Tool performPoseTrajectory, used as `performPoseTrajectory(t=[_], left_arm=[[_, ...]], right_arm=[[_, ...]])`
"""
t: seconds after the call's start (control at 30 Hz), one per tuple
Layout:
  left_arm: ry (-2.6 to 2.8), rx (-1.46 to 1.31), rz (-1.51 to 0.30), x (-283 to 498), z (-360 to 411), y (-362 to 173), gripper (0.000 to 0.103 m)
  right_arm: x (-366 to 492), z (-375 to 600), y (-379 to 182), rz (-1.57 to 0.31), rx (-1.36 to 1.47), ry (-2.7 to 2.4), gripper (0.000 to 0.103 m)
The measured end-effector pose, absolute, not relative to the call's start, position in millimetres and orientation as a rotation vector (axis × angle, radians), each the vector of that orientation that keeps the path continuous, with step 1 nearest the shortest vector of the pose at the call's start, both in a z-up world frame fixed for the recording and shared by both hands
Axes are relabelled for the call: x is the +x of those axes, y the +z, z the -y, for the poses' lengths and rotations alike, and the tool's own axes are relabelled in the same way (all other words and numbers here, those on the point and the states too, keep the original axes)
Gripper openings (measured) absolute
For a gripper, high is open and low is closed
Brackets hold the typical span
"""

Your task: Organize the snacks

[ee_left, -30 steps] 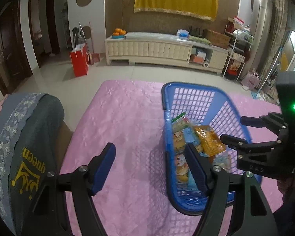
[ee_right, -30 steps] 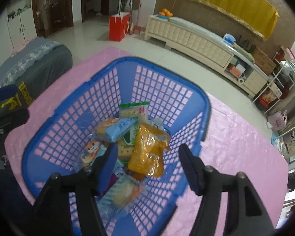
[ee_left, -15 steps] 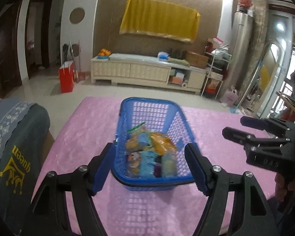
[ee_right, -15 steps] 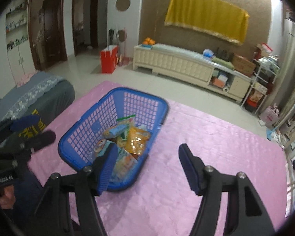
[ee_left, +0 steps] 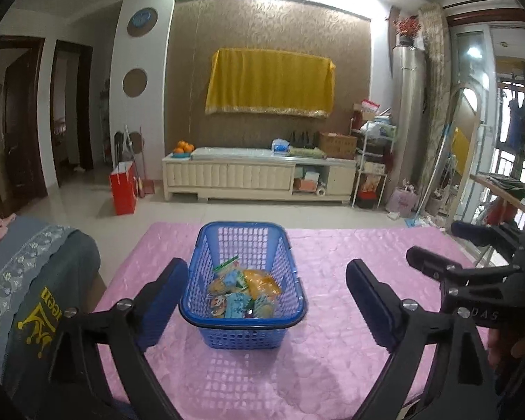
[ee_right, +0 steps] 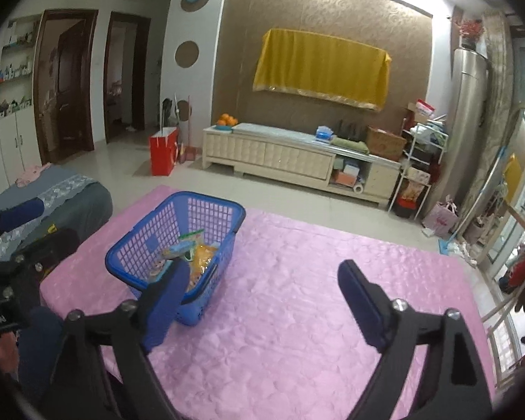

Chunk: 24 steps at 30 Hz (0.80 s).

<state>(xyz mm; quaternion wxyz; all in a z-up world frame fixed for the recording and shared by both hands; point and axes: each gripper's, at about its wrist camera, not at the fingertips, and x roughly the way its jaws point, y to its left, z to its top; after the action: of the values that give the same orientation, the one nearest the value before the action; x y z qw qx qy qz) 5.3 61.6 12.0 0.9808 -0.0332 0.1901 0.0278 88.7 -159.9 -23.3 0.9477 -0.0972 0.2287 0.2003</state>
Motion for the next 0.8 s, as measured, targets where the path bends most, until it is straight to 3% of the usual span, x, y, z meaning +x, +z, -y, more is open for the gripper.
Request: performPoseTrajectory(t=[0.07, 0.13, 0.8], left_arm=[[0.040, -0.069, -0.361, -4.0, -54.9, 16.8, 0.093], [0.048, -0.047, -0.352, -12.1, -47.1, 18.9, 0.103], [0.060, -0.002, -0.364, -47.6, -22.1, 2.5, 0.103]], right_arm=[[80.8, 169.1, -22.2, -0.452, -0.167, 0.405, 0.097], [72.7, 175.0, -22.3, -0.440, -0.162, 0.395, 0.100], [11.7, 199.6, -29.6, -0.376, -0.093, 0.353, 0.103]])
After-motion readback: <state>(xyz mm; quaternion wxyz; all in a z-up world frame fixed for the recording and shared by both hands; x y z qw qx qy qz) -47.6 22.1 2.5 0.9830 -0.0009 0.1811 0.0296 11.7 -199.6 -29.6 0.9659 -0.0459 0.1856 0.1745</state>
